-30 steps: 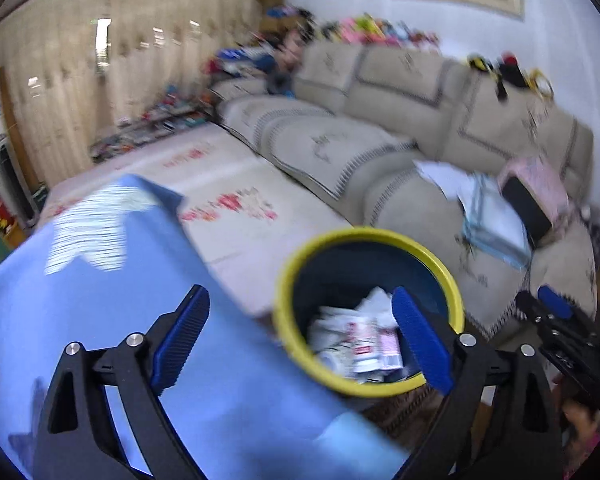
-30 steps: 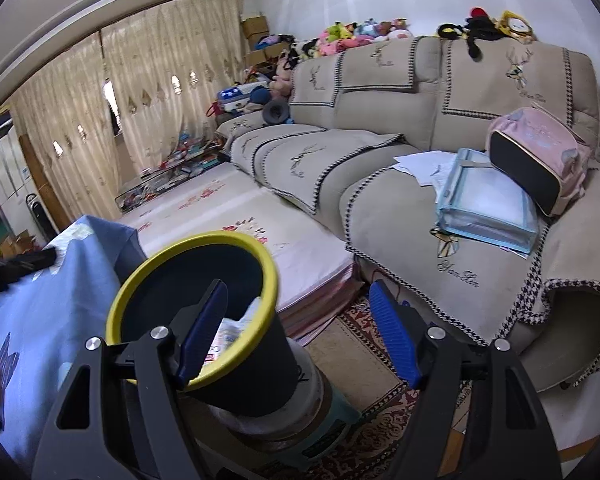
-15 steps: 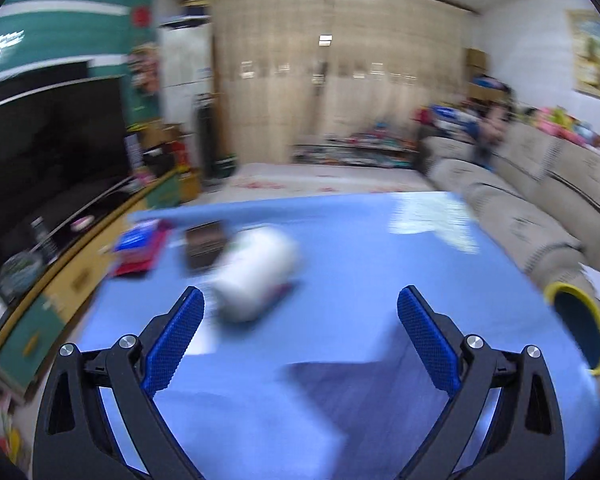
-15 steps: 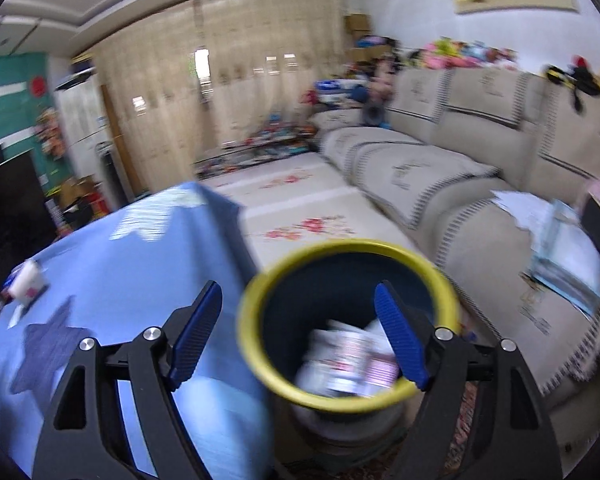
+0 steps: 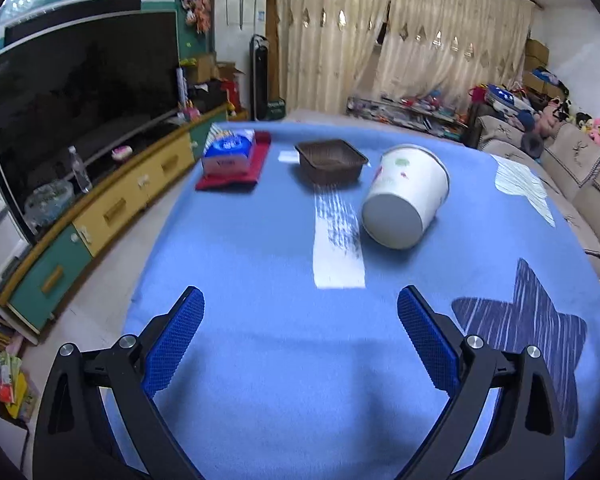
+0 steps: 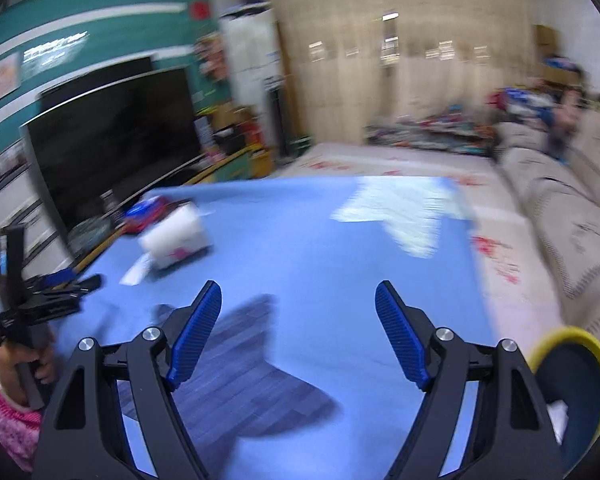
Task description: Collect trash
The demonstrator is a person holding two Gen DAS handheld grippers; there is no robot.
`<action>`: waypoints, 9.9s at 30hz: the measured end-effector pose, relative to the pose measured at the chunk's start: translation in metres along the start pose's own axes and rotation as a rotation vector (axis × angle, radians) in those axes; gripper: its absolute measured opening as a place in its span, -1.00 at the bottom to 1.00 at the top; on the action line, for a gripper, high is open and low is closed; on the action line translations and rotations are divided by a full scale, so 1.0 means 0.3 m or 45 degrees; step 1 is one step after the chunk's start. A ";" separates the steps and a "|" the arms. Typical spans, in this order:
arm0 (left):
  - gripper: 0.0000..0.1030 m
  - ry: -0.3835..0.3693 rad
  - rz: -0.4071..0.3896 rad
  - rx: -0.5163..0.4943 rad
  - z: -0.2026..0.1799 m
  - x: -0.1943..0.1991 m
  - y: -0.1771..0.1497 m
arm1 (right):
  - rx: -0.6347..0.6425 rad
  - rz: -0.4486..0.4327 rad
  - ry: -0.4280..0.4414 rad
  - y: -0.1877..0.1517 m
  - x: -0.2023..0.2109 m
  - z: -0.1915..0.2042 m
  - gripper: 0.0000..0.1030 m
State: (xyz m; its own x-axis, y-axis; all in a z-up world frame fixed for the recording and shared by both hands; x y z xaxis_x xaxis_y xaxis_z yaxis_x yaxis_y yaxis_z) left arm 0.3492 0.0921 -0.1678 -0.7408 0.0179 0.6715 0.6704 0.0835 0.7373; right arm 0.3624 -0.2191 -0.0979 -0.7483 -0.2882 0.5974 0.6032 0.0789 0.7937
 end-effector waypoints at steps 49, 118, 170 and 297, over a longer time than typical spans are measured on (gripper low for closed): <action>0.86 -0.124 0.183 0.030 -0.070 -0.076 -0.049 | 0.346 0.093 0.151 0.099 -0.235 0.222 0.57; 0.47 0.015 0.302 -0.208 -0.250 -0.436 0.393 | -0.473 -0.400 -0.935 -0.296 0.467 -0.568 0.86; -0.83 -0.701 0.174 -0.954 -1.591 0.348 -0.002 | -0.666 -0.468 -1.044 -0.497 0.809 -0.751 0.86; 0.90 -0.081 -0.252 -0.147 -0.485 0.841 -0.238 | -0.273 -0.233 -0.655 -0.406 0.814 -0.239 0.86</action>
State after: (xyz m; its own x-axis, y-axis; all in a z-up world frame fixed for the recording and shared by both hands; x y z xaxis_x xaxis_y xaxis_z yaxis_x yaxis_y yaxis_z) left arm 0.1207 -0.0544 -0.0402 -0.8568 0.0757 0.5100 0.5099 -0.0227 0.8600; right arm 0.1261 -0.3676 -0.0569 -0.8510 0.2253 0.4744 0.4538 -0.1391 0.8802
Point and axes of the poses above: each gripper's, at about its wrist camera, not at the fingertips, and x roughly against the way its jaws point, z to its left, y to its top, the point moved 6 cm from there along -x, roughly the way its jaws point, and after that the axes turned 2 degrees about -y, right-handed, at the moved point
